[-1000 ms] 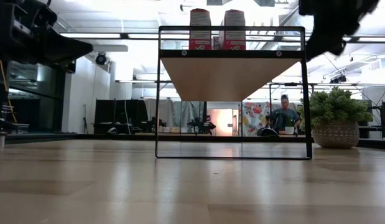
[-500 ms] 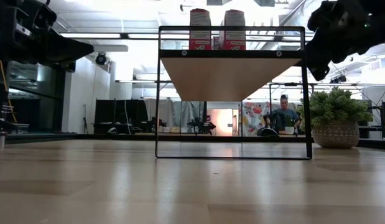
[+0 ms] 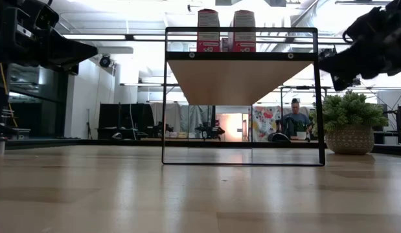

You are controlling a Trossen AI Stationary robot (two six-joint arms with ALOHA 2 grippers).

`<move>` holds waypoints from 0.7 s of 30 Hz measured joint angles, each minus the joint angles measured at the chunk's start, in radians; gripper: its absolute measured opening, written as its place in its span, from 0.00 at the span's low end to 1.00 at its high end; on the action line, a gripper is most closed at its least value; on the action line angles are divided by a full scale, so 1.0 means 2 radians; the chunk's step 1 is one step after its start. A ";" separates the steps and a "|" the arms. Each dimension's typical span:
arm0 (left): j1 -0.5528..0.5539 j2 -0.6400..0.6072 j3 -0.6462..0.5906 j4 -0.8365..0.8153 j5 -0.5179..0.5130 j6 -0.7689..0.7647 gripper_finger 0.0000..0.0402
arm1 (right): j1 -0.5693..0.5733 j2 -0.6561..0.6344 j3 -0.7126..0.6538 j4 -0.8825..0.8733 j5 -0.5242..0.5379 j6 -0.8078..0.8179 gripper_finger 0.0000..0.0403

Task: Stack cereal on shelf
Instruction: Return to Home Position

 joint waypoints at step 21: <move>-0.001 -0.002 0.001 -0.002 0.003 0.000 0.00 | -0.001 -0.004 0.000 -0.062 0.038 0.006 0.00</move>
